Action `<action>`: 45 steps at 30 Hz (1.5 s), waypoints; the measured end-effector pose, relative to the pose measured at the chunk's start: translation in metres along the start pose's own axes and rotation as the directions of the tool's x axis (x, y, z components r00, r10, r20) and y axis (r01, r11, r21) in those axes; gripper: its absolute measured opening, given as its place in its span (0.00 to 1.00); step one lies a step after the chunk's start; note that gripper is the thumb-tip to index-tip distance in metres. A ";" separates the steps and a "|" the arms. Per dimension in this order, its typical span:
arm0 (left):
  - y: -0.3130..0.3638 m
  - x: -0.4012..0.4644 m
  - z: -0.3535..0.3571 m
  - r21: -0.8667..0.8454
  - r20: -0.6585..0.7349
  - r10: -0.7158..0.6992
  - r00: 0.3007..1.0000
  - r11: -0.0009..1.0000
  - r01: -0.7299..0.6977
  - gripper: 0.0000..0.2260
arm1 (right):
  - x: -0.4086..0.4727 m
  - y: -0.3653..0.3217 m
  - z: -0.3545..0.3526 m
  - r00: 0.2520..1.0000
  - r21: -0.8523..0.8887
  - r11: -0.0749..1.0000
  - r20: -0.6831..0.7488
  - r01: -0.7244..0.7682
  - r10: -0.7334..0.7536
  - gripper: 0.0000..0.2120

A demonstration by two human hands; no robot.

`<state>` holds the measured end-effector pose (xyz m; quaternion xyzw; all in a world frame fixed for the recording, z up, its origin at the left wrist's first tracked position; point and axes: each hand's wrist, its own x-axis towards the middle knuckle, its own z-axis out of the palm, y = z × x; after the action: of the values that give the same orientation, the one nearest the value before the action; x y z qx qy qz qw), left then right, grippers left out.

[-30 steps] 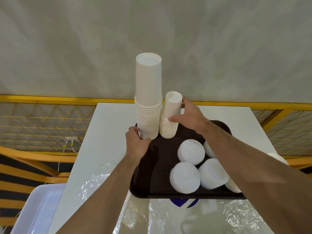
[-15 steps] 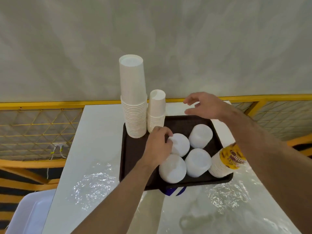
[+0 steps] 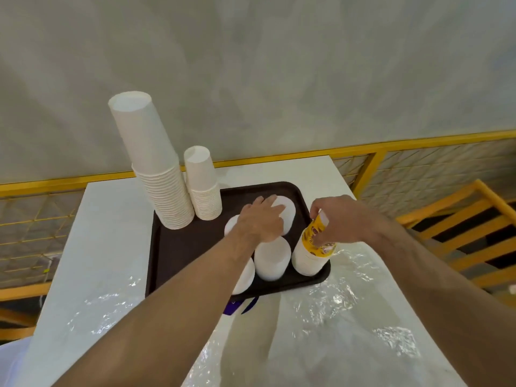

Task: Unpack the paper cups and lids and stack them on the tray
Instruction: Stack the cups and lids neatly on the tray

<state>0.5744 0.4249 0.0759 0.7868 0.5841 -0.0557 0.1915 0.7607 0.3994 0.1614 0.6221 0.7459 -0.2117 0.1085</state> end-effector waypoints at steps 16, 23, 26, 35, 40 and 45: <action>-0.011 0.033 -0.004 -0.231 -0.044 -0.133 0.990 0.966 0.119 0.31 | 0.038 0.014 0.016 0.930 0.306 0.938 -0.366 0.161 -0.040 0.36; -0.029 0.036 -0.011 -0.307 -0.056 -0.232 0.971 0.930 0.204 0.31 | 0.065 0.008 0.007 0.913 0.282 0.939 -0.403 0.196 -0.070 0.35; -0.033 0.033 -0.012 -0.350 -0.055 -0.255 0.965 0.910 0.221 0.32 | 0.081 0.005 -0.001 0.907 0.302 0.934 -0.417 0.193 -0.053 0.35; -0.022 0.025 -0.006 -0.460 -0.082 -0.225 0.971 0.873 0.163 0.30 | 0.124 -0.005 -0.022 0.907 0.333 0.916 -0.415 0.224 -0.071 0.35; -0.009 0.016 -0.006 -0.453 -0.071 -0.133 0.989 0.887 0.086 0.25 | 0.129 -0.004 -0.020 0.909 0.402 0.880 -0.411 0.253 -0.073 0.41; -0.028 -0.013 -0.054 -0.301 -0.624 -0.147 0.767 0.951 -0.063 0.11 | 0.125 0.000 -0.006 0.911 0.592 0.778 -0.407 0.209 0.064 0.48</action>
<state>0.5366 0.4396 0.1227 0.7058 0.6333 0.3018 0.0989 0.7358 0.5122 0.1134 0.6225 0.6633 -0.3170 -0.2684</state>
